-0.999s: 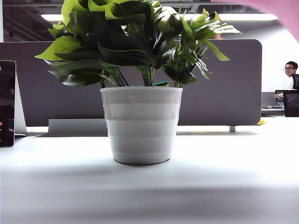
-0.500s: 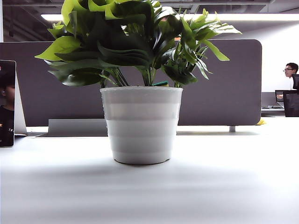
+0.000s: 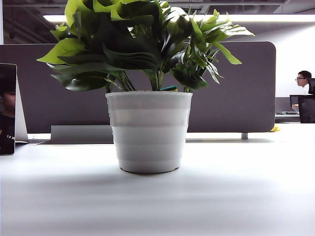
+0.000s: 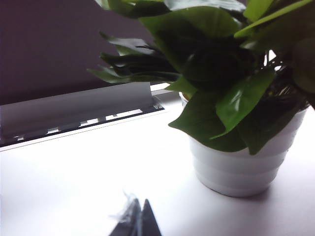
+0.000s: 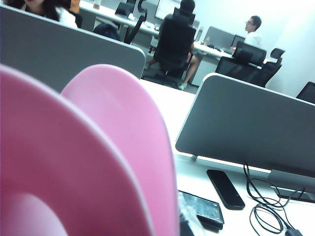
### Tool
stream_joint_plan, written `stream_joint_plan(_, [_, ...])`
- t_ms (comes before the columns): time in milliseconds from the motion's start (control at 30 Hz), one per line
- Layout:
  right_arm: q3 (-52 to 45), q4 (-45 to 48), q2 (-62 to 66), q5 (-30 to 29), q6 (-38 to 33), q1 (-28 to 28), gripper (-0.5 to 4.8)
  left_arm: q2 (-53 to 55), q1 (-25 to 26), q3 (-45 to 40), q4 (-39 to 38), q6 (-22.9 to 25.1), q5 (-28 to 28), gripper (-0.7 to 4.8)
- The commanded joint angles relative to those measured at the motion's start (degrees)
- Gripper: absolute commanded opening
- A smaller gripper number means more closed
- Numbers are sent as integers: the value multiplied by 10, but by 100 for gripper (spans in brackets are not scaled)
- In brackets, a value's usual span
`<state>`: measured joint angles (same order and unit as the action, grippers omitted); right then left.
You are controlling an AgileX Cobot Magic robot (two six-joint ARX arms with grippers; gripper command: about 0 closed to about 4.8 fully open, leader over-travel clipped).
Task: Pick up the watering can from the table, water the potted plant, and put the can back.
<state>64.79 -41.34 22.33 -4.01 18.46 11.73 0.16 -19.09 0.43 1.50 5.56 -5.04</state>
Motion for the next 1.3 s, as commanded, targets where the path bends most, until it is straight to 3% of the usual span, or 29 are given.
stream_joint_plan(33, [15, 51, 6, -13, -6, -1, -6, 1, 0, 1, 7, 0, -2, -5])
stream_joint_plan(1299, [91, -3, 82, -51, 161, -1, -6, 1, 0, 1, 7, 0, -2, -5])
